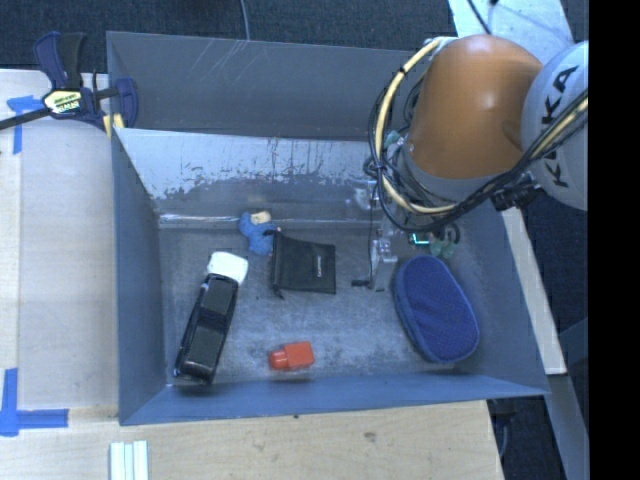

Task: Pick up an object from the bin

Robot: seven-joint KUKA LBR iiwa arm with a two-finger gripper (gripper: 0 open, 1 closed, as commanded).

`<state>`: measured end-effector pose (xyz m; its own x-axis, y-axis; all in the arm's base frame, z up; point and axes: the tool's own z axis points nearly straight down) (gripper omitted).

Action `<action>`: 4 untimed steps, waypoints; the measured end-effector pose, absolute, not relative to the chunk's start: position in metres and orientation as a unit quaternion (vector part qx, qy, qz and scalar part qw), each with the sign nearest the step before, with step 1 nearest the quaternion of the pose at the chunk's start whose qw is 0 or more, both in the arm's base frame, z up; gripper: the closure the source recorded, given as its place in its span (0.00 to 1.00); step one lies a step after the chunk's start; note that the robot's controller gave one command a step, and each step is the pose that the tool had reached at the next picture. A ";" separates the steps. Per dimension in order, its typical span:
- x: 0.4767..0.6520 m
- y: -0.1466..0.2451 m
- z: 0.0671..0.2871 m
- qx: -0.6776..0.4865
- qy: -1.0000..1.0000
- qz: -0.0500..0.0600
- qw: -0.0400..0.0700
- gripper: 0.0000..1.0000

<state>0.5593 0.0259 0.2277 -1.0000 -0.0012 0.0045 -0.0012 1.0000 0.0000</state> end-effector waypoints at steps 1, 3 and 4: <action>0.551 0.032 0.143 -0.067 -0.998 0.000 0.003 0.00; 0.563 0.032 0.070 -0.014 -1.000 0.000 0.000 0.00; 0.563 0.032 0.071 -0.015 -1.000 0.000 -0.001 1.00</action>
Offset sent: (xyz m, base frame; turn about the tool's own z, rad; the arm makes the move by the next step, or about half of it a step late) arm -0.0073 0.0064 -0.0812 0.1350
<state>0.5632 0.0325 0.0711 -0.9996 0.0290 -0.0016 0.0290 0.9996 0.0001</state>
